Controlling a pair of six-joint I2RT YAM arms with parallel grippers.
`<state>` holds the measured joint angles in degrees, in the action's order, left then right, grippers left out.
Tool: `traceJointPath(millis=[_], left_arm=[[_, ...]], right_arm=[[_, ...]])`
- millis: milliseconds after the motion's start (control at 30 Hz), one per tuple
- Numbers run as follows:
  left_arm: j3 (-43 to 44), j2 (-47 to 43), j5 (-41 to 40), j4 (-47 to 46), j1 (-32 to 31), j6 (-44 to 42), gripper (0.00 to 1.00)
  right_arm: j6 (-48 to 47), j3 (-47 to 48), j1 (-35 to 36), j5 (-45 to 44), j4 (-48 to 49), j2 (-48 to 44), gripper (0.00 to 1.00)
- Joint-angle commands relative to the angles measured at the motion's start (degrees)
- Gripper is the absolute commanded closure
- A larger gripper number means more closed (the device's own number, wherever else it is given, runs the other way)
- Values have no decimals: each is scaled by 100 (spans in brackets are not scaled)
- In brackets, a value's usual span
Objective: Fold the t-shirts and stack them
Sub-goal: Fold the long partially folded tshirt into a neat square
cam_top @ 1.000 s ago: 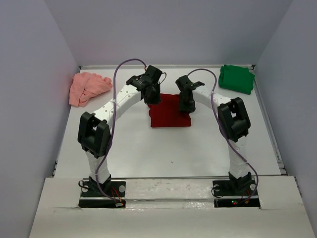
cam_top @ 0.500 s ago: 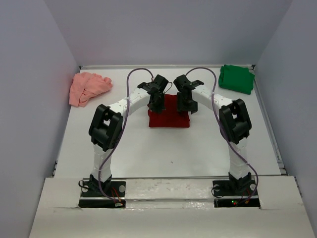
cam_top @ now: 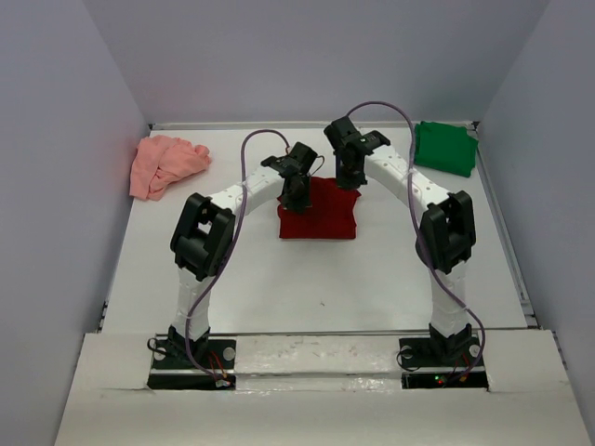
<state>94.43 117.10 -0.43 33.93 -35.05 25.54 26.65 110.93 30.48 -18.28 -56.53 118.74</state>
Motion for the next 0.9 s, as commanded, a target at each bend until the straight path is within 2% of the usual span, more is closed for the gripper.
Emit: traceJointPath(millis=[0, 200, 533, 867], left_arm=[[-48, -117, 16, -36, -28, -31, 100], [49, -196, 16, 78, -20, -58, 100], [84, -161, 16, 114, -20, -102, 100], [-12, -214, 7, 105, -28, -119, 100]], right_arm=[[-73, 130, 55, 0, -95, -27, 100], [-73, -221, 55, 158, 327, 255, 100], [-3, -195, 55, 185, 415, 712, 100], [191, -661, -120, -140, 450, 695, 100]])
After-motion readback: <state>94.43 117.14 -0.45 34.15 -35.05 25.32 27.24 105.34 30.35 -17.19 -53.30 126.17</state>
